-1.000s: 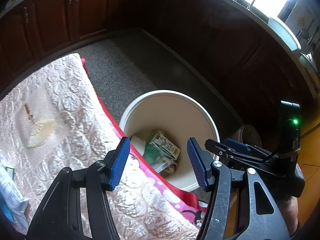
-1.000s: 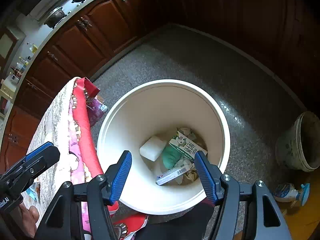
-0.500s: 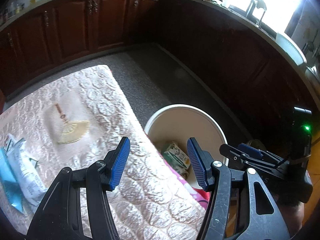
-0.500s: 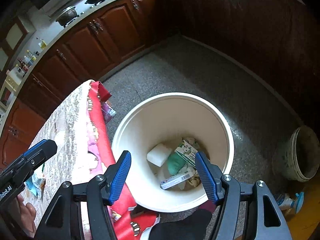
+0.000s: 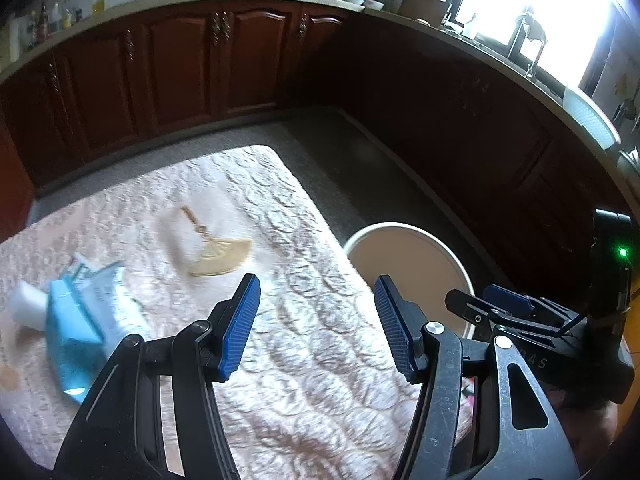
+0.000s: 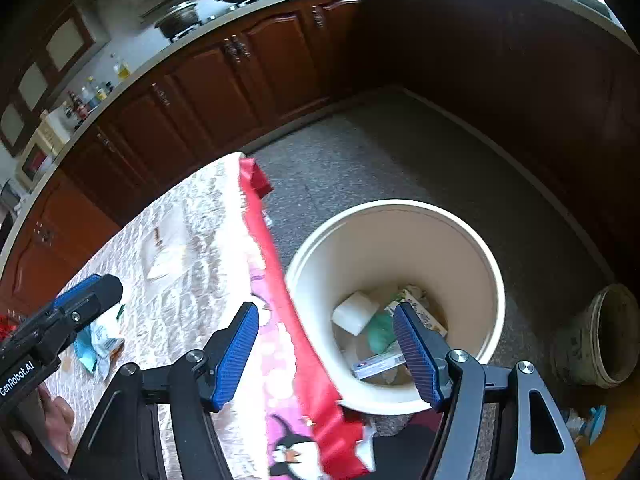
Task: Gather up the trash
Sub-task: 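Move both open tools back toward the table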
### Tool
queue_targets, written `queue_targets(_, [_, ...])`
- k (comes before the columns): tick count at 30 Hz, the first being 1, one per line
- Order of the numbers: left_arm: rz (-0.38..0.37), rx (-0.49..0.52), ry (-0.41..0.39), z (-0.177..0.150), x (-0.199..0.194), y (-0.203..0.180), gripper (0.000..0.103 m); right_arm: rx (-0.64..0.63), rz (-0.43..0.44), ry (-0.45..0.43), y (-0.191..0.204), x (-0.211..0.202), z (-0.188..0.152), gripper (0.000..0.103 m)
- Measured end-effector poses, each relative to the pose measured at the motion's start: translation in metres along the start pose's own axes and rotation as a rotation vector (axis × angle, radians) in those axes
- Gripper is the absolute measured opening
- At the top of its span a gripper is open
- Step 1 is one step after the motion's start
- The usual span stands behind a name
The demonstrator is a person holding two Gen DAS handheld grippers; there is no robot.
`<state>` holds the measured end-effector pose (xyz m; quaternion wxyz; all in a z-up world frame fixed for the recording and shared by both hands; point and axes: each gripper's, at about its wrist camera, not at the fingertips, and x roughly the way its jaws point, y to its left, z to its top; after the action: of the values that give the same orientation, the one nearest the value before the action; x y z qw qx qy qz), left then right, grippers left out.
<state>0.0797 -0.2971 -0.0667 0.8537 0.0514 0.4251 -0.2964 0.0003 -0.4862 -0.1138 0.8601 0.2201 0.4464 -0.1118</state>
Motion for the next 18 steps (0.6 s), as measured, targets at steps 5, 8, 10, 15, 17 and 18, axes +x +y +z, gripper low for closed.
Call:
queue_targets(5, [0.032,-0.013,-0.023,-0.006,-0.016,0.017,0.058,-0.036,0.017,-0.002,0.021,-0.002,-0.003,0.068])
queue_targets(8, [0.036,-0.033,-0.034,-0.009,-0.026,0.03,0.058,-0.058,0.031,-0.002,0.036,-0.003,-0.005,0.068])
queue_targets(10, [0.04,-0.048,-0.042,-0.012,-0.034,0.04,0.058,-0.074,0.043,-0.002,0.045,-0.004,-0.005,0.069])
queue_targets(15, [0.04,-0.067,-0.054,-0.022,-0.056,0.073,0.058,-0.136,0.092,0.012,0.076,-0.002,-0.009,0.07])
queue_targets(17, [0.037,-0.071,-0.049,-0.026,-0.063,0.089,0.058,-0.16,0.118,0.022,0.088,0.0,-0.011,0.072])
queue_targets(18, [0.034,-0.074,-0.045,-0.03,-0.067,0.099,0.058,-0.173,0.128,0.026,0.095,0.002,-0.011,0.073])
